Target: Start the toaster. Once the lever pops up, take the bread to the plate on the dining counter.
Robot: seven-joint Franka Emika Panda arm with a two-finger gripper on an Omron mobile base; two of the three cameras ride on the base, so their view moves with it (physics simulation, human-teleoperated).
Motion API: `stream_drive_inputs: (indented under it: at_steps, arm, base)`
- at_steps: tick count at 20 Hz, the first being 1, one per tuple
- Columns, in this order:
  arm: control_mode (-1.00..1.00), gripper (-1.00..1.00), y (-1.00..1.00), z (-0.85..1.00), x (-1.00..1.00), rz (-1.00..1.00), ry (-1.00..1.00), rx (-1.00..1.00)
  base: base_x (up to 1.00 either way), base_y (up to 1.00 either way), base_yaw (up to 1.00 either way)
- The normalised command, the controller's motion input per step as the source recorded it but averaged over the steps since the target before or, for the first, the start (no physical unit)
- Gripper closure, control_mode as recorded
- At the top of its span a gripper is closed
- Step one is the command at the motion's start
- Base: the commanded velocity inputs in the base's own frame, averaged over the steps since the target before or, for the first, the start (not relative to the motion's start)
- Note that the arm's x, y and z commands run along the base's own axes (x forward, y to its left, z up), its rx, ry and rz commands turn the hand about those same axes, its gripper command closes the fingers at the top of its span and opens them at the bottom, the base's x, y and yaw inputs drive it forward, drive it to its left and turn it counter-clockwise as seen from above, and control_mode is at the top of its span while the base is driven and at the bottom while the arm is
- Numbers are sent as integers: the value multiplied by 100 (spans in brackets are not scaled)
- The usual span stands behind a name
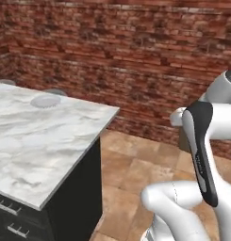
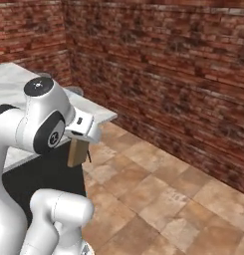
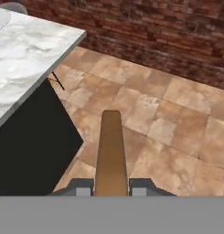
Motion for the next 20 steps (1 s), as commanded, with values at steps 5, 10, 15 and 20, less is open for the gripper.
stream_drive_inputs:
  at_steps: [5, 10, 15, 20]
  arm:
    - [100, 100, 0, 0, 0, 0, 0, 0]
    - [100, 100, 0, 0, 0, 0, 0, 0]
    - [100, 100, 0, 0, 0, 0, 0, 0]
    - [100, 100, 0, 0, 0, 0, 0, 0]
  base:
    - [86, -76, 49]
    - [83, -78, 48]
    - [72, -80, 48]
    - [42, -65, 59]
